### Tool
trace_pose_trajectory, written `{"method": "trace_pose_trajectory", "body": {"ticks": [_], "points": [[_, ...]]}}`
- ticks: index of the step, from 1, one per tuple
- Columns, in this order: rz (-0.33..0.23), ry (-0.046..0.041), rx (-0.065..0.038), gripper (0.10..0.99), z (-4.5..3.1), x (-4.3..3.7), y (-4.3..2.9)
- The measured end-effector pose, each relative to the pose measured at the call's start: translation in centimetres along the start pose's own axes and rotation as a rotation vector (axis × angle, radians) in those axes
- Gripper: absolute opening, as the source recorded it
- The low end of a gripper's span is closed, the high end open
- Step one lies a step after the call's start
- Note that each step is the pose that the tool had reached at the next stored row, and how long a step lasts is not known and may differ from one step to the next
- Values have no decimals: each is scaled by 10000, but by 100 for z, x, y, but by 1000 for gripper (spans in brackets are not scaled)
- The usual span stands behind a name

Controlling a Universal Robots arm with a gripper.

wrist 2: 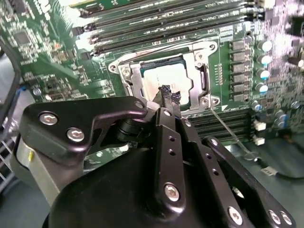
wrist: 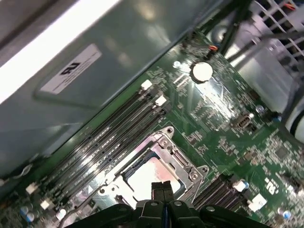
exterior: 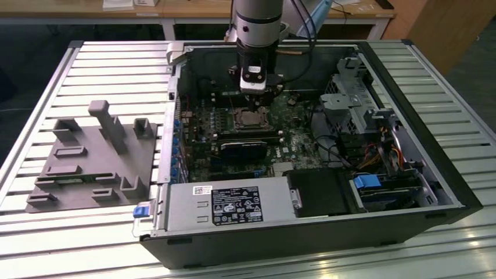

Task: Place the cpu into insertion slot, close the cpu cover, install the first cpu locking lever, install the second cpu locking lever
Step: 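Close the cpu cover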

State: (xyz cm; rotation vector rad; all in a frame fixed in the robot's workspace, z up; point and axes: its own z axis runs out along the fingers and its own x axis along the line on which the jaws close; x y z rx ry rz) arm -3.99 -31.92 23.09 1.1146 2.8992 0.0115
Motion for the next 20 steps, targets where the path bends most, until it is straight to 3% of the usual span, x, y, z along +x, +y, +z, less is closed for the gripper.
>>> {"method": "trace_pose_trajectory", "body": {"ticks": [20], "points": [[-3602, 71, -110, 102, 2, 0, 0]]}}
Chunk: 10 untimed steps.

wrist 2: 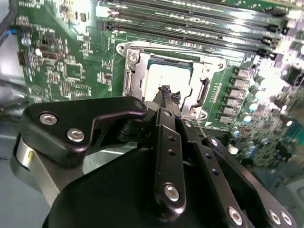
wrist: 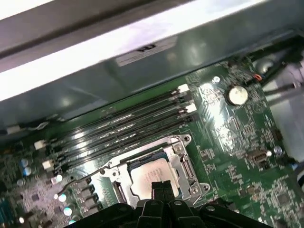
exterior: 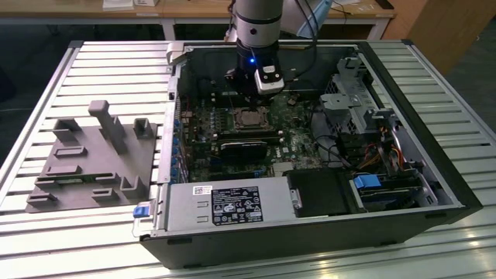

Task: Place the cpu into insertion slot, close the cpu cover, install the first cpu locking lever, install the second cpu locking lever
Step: 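Close the cpu cover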

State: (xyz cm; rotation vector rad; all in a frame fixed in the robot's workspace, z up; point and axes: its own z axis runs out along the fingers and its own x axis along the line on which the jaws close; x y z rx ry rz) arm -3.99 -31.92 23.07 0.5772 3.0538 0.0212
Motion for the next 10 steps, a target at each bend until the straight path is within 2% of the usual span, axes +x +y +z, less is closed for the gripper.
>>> {"method": "trace_pose_trajectory", "body": {"ticks": [10], "points": [[-1794, 34, -53, 102, 5, 0, 0]]}}
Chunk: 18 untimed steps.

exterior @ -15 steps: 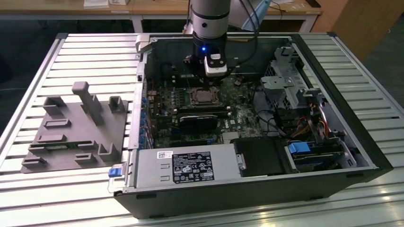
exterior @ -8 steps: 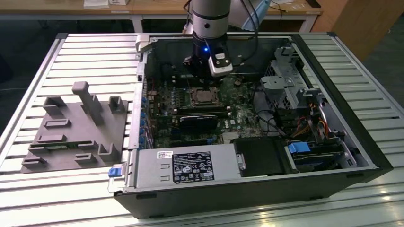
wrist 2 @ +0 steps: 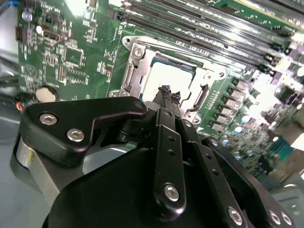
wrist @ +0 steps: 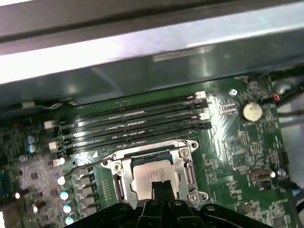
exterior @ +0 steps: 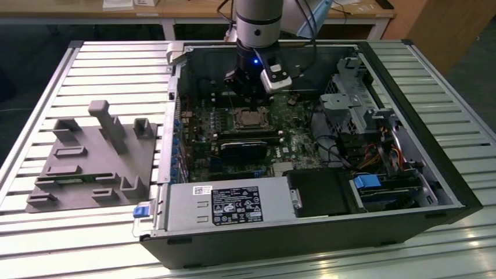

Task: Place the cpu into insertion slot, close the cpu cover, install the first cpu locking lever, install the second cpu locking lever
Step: 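Close the cpu cover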

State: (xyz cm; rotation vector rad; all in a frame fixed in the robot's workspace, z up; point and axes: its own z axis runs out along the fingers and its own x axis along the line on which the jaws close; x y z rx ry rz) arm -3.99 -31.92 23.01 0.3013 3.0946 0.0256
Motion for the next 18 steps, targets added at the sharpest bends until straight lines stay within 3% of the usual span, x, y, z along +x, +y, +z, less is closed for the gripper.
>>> {"method": "trace_pose_trajectory", "body": {"ticks": [4, 9, 18], "points": [[-513, 10, -8, 102, 1, 0, 0], [-555, 9, -8, 102, -10, 1, -1], [-557, -20, -14, 102, -92, -2, 2]]}}
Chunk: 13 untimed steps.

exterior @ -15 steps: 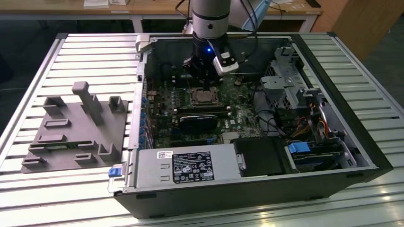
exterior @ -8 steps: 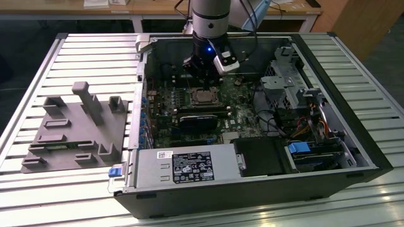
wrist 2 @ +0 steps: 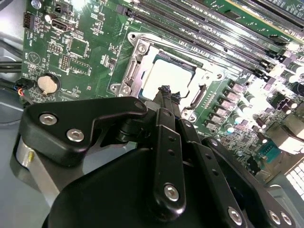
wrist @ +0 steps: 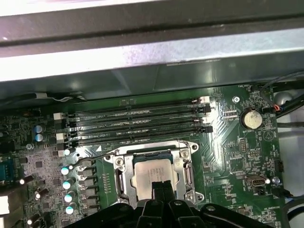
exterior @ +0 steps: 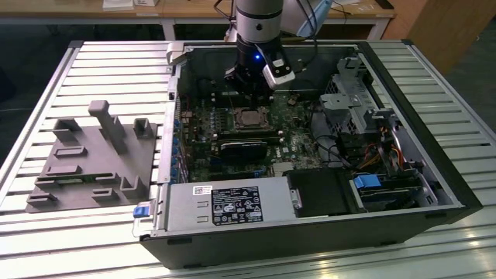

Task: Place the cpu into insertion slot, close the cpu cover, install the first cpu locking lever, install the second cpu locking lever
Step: 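Close the cpu cover, then install the first cpu locking lever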

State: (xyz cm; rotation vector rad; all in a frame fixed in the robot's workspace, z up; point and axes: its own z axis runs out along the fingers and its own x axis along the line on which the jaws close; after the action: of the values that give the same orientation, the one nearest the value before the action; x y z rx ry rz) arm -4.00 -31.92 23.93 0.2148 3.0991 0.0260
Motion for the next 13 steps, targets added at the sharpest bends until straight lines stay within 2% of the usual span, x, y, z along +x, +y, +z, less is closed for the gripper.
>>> {"method": "trace_pose_trajectory", "body": {"ticks": [13], "points": [[0, -3, 0, 102, -11, 0, 0]]}}
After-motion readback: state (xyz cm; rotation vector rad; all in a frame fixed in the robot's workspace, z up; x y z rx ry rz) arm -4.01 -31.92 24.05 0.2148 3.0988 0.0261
